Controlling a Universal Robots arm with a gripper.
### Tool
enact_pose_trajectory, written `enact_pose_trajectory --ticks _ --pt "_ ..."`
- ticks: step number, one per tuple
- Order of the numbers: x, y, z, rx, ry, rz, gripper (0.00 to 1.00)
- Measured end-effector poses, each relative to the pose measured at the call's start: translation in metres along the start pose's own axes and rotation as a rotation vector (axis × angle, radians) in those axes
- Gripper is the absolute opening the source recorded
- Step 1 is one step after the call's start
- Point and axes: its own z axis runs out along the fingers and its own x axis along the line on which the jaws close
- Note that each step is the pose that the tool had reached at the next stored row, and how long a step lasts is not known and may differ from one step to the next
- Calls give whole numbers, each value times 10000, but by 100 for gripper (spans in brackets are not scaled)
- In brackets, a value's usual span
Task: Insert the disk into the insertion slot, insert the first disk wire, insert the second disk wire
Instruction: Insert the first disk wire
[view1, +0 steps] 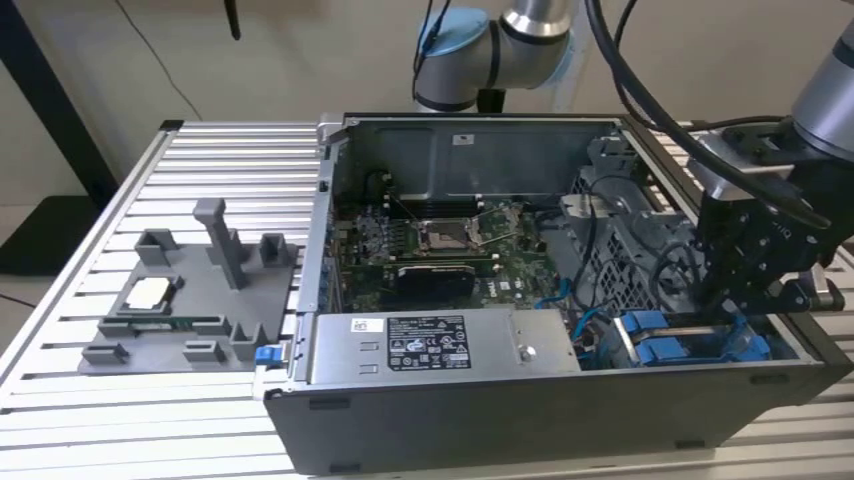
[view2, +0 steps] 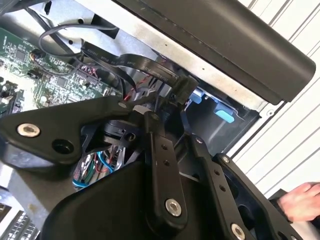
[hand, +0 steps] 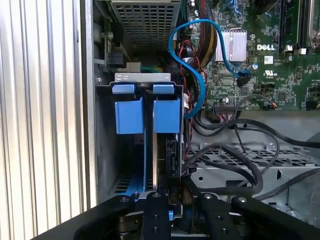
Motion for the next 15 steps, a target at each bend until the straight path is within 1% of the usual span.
enact_pose_trajectory --ticks 3,12,15 --pt "-1 -1 -53 -39 3 0 27" --pt "-5 -3 -267 -140 6 4 27" --pt "-6 -3 -322 -173 6 5 27"
